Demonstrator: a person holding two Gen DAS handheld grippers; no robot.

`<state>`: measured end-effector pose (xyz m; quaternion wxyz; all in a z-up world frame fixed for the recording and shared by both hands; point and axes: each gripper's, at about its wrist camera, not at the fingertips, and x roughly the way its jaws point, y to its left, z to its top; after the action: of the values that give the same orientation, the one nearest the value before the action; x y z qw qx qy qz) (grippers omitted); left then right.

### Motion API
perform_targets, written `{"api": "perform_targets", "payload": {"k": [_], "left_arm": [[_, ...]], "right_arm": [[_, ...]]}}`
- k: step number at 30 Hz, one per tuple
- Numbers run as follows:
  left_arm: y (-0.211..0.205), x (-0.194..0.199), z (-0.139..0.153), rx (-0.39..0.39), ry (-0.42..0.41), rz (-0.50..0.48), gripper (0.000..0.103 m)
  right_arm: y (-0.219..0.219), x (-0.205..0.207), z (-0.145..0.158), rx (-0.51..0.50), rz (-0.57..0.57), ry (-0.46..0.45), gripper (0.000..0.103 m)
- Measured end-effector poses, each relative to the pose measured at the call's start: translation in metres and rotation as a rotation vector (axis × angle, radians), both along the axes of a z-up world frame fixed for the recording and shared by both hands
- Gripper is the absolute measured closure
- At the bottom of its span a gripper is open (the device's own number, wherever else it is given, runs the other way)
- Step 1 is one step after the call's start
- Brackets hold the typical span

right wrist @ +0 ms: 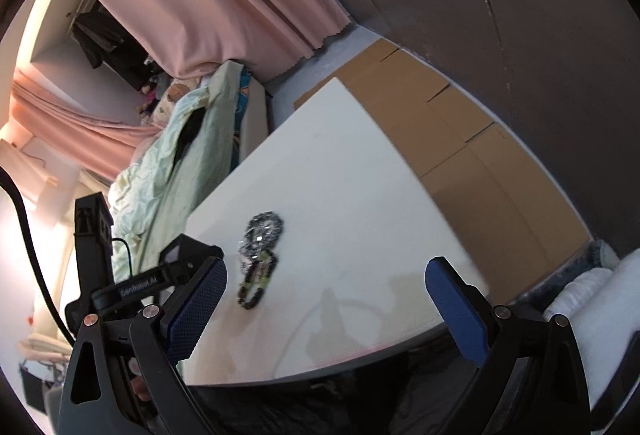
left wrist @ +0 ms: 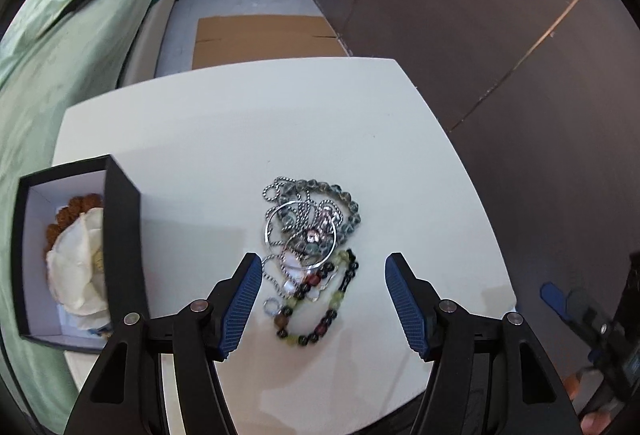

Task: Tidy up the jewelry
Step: 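Move the left tool to the silver chains and close on them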

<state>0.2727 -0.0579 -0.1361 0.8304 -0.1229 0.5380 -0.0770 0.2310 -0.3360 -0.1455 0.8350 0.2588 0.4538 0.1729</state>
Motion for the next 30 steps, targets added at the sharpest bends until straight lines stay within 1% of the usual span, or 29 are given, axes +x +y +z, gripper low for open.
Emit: {"api": "perform_targets", "payload": {"k": [6,9,14,17,20,23,24,25,26,27,28,29,30], "left_arm": [[-0.016,0.017,-0.010,0.058,0.014,-0.017,0.038],[-0.022,0.024,-0.019,0.102,0.035,-0.024,0.038],[-0.023,0.030,-0.027,0.148,0.036,0.003,0.038],[-0.021,0.029,-0.031,0.164,0.041,0.012,0.038],[-0.018,0.032,-0.036,0.147,0.053,0.024,0.038],[-0.018,0.034,-0.042,0.157,0.068,0.029,0.039],[-0.018,0.034,-0.043,0.156,0.070,0.031,0.042],[-0.017,0.033,-0.042,0.155,0.064,0.034,0.047],[-0.015,0.032,-0.042,0.138,0.062,0.034,0.052],[-0.013,0.031,-0.041,0.123,0.065,0.033,0.061],[-0.012,0.031,-0.040,0.113,0.067,0.032,0.067],[-0.011,0.030,-0.038,0.112,0.066,0.031,0.070],[-0.010,0.030,-0.036,0.125,0.061,0.031,0.075]], "right_arm": [[-0.003,0.006,-0.005,-0.027,-0.001,0.026,0.002],[-0.002,0.008,-0.009,-0.033,0.006,0.036,0.002],[-0.002,0.011,-0.014,-0.039,0.010,0.051,0.002],[-0.004,0.013,-0.016,-0.037,0.004,0.062,0.002],[-0.005,0.015,-0.018,-0.035,0.001,0.069,0.003],[-0.003,0.015,-0.019,-0.035,0.005,0.069,0.003],[-0.002,0.015,-0.019,-0.036,0.007,0.069,0.003],[-0.001,0.015,-0.019,-0.037,0.009,0.069,0.003],[0.000,0.014,-0.020,-0.037,0.010,0.070,0.004],[0.000,0.015,-0.020,-0.038,0.011,0.072,0.005],[0.001,0.015,-0.021,-0.037,0.012,0.077,0.009],[0.002,0.016,-0.022,-0.036,0.013,0.085,0.012],[0.002,0.017,-0.022,-0.036,0.014,0.090,0.012]]}}
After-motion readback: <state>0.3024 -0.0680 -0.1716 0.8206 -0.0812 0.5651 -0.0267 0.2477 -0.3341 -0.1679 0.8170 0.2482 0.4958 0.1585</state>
